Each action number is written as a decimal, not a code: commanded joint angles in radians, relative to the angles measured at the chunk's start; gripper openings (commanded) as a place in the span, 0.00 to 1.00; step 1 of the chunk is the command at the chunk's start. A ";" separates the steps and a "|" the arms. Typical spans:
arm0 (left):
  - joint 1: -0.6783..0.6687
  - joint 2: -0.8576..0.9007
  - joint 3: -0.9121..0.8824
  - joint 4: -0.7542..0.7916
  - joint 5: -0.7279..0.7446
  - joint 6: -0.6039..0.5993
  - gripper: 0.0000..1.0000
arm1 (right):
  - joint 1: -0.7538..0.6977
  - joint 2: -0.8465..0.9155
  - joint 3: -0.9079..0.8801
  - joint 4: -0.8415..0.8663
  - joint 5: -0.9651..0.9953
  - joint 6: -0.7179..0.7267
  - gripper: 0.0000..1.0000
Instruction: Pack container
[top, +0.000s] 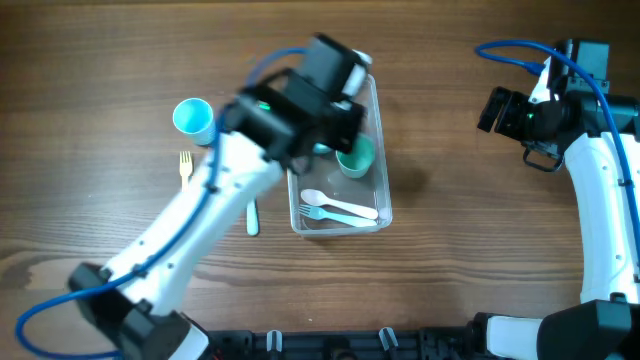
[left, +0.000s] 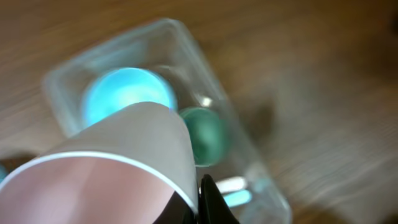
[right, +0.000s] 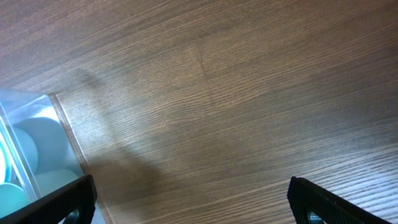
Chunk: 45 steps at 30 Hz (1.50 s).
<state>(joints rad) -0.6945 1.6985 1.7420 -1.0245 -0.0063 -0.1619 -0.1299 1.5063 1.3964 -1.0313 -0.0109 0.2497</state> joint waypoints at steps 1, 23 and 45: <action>-0.077 0.137 -0.008 0.045 -0.021 0.000 0.04 | -0.004 0.002 -0.002 0.003 -0.012 0.015 1.00; 0.029 0.046 0.003 -0.088 -0.231 -0.084 0.56 | -0.004 0.002 -0.002 0.003 -0.012 0.015 1.00; 0.630 0.463 -0.011 -0.032 -0.035 -0.025 0.18 | -0.004 0.002 -0.002 0.003 -0.012 0.015 1.00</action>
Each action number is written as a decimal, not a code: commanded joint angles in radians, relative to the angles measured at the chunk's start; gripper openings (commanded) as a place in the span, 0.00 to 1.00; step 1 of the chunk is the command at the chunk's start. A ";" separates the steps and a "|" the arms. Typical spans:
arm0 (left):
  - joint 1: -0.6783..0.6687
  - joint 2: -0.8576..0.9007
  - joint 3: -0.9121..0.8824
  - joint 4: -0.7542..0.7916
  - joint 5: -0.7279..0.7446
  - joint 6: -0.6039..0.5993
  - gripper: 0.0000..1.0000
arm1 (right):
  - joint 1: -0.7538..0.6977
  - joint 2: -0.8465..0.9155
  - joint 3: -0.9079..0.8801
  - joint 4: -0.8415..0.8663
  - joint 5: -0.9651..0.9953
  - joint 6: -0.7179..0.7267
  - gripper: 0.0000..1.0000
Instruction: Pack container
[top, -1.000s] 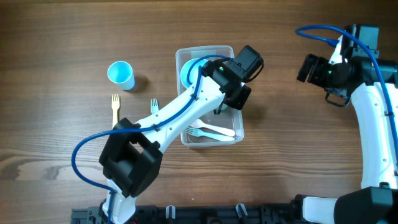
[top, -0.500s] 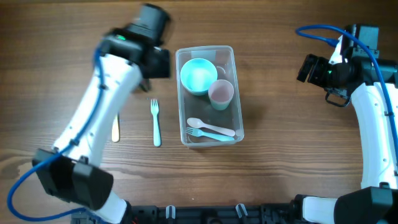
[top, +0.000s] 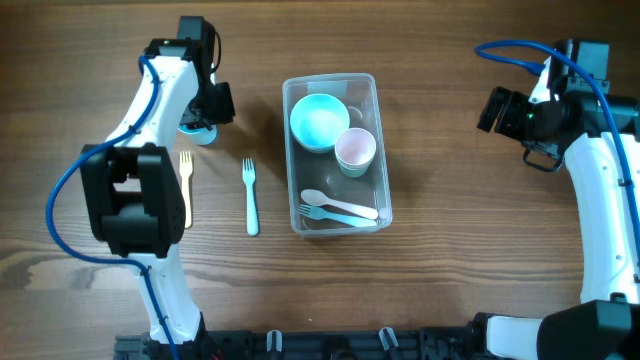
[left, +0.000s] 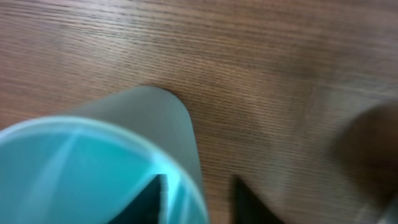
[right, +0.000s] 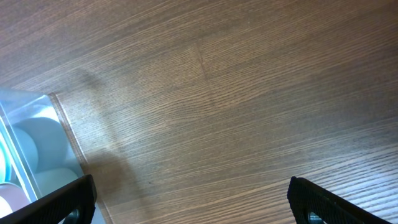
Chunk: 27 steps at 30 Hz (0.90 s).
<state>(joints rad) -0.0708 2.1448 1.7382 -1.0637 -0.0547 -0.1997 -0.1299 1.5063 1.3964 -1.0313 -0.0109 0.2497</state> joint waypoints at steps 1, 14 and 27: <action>0.005 0.010 -0.006 0.009 0.013 0.013 0.11 | -0.004 0.002 -0.002 0.003 -0.012 0.014 1.00; -0.491 -0.516 0.017 -0.043 -0.042 0.014 0.04 | -0.004 0.002 -0.002 0.003 -0.012 0.015 1.00; -0.751 -0.168 0.015 0.072 -0.048 0.118 0.04 | -0.004 0.002 -0.002 0.003 -0.012 0.015 1.00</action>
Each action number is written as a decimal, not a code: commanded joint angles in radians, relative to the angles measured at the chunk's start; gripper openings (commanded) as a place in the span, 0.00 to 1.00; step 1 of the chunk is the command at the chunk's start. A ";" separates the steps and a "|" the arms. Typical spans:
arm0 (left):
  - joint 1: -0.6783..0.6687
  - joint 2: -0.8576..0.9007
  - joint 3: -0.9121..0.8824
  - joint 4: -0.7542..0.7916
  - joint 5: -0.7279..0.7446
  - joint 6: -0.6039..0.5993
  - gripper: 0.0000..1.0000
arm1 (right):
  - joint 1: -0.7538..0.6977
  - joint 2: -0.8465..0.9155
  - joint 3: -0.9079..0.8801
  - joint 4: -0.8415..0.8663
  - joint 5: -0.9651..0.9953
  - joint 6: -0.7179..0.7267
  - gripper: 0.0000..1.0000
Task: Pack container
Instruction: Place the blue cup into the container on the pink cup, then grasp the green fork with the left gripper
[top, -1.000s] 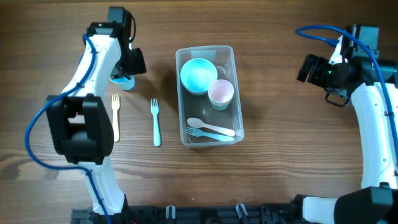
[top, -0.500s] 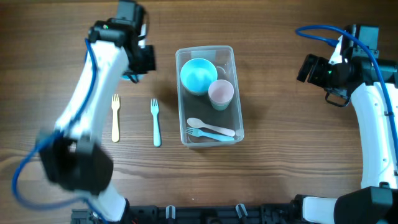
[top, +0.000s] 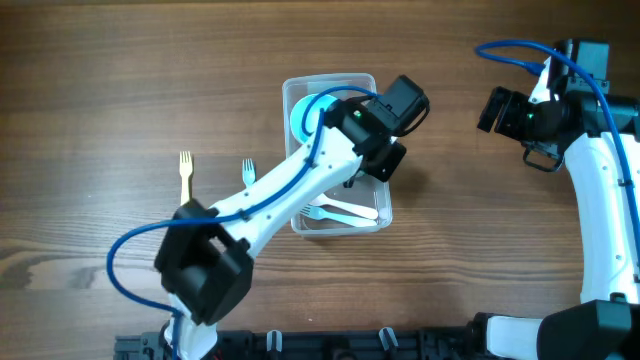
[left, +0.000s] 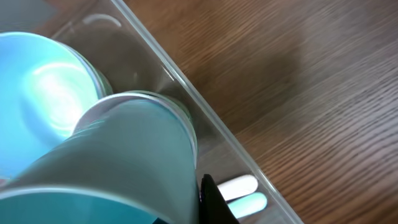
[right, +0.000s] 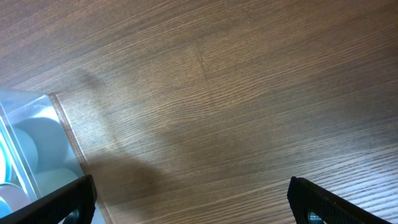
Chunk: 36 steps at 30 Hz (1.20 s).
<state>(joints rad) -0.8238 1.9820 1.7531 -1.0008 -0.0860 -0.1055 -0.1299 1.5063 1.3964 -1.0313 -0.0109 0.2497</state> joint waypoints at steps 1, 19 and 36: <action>0.002 -0.007 0.001 0.016 -0.016 0.024 0.04 | -0.004 0.002 -0.002 0.003 -0.012 0.015 1.00; 0.561 -0.311 -0.109 -0.462 -0.092 -0.460 0.85 | -0.004 0.002 -0.002 0.003 -0.012 0.015 1.00; 0.536 -0.309 -0.795 0.296 0.105 -0.217 0.66 | -0.004 0.002 -0.002 0.003 -0.012 0.015 1.00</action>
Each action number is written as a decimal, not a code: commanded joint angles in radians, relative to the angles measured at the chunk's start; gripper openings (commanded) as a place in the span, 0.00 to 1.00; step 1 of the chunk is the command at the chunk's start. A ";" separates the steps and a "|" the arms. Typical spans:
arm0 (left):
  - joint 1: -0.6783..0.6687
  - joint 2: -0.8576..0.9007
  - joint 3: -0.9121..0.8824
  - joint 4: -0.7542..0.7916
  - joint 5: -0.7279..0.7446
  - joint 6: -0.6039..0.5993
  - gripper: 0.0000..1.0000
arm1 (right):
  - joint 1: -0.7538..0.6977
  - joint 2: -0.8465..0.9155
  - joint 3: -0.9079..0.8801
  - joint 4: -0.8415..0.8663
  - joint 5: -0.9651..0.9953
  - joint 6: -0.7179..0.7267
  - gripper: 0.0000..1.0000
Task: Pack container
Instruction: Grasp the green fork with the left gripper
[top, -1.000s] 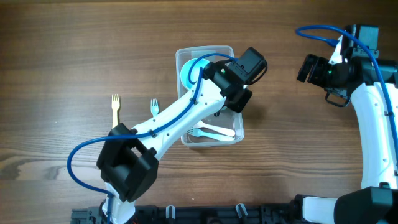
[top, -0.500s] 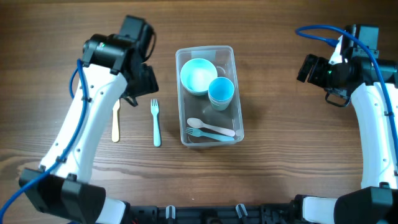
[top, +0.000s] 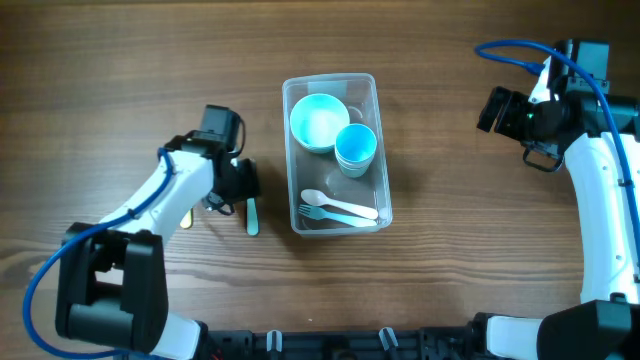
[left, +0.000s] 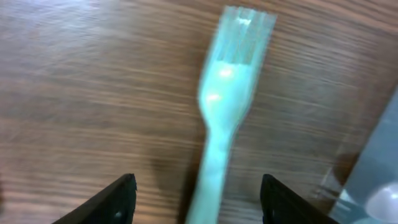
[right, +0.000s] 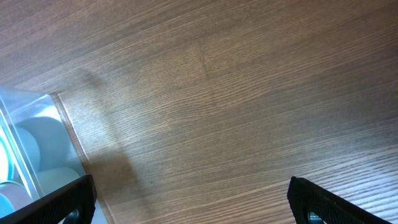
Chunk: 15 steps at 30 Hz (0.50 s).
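The clear plastic container (top: 385, 150) stands mid-table and holds a light-blue bowl (top: 319, 119), a blue cup (top: 355, 146) nested on other cups, and a white spoon and pale fork (top: 338, 209). A light-blue fork (top: 251, 216) (left: 227, 93) lies on the wood just left of it. My left gripper (top: 243, 184) (left: 199, 208) is open low over this fork, one finger on each side of the handle. My right gripper (top: 492, 110) (right: 193, 211) is open over bare wood at the far right. A yellow fork (top: 188, 214) is mostly hidden under my left arm.
The container's corner (left: 376, 180) shows close to the right of the left fingers. Its other side (right: 31, 149) is at the left edge of the right wrist view. The table is brown wood.
The blue cup, then in my left gripper over the container, now sits nested in the cup stack. My left gripper is open and low over the light-blue fork. The right arm has not moved.
My left gripper held a pink cup above the container. Then that cup sat in the green cup, and the gripper was at the blue cup at the far left. Then it held the blue cup over the container. Now that cup is stacked and the gripper straddles the fork.
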<state>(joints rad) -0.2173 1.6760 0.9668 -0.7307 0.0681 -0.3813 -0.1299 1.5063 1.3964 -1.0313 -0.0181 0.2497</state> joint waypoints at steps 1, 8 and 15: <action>-0.087 0.000 -0.009 0.035 -0.071 0.060 0.66 | -0.004 0.002 -0.002 0.003 -0.005 0.015 1.00; -0.084 0.093 -0.009 0.074 -0.093 0.011 0.63 | -0.004 0.002 -0.002 0.003 -0.005 0.015 1.00; -0.081 0.156 -0.008 0.092 -0.094 -0.019 0.11 | -0.004 0.002 -0.002 0.003 -0.005 0.015 1.00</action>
<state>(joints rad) -0.3050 1.7733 0.9756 -0.6430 -0.0429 -0.3763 -0.1299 1.5063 1.3964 -1.0313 -0.0181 0.2497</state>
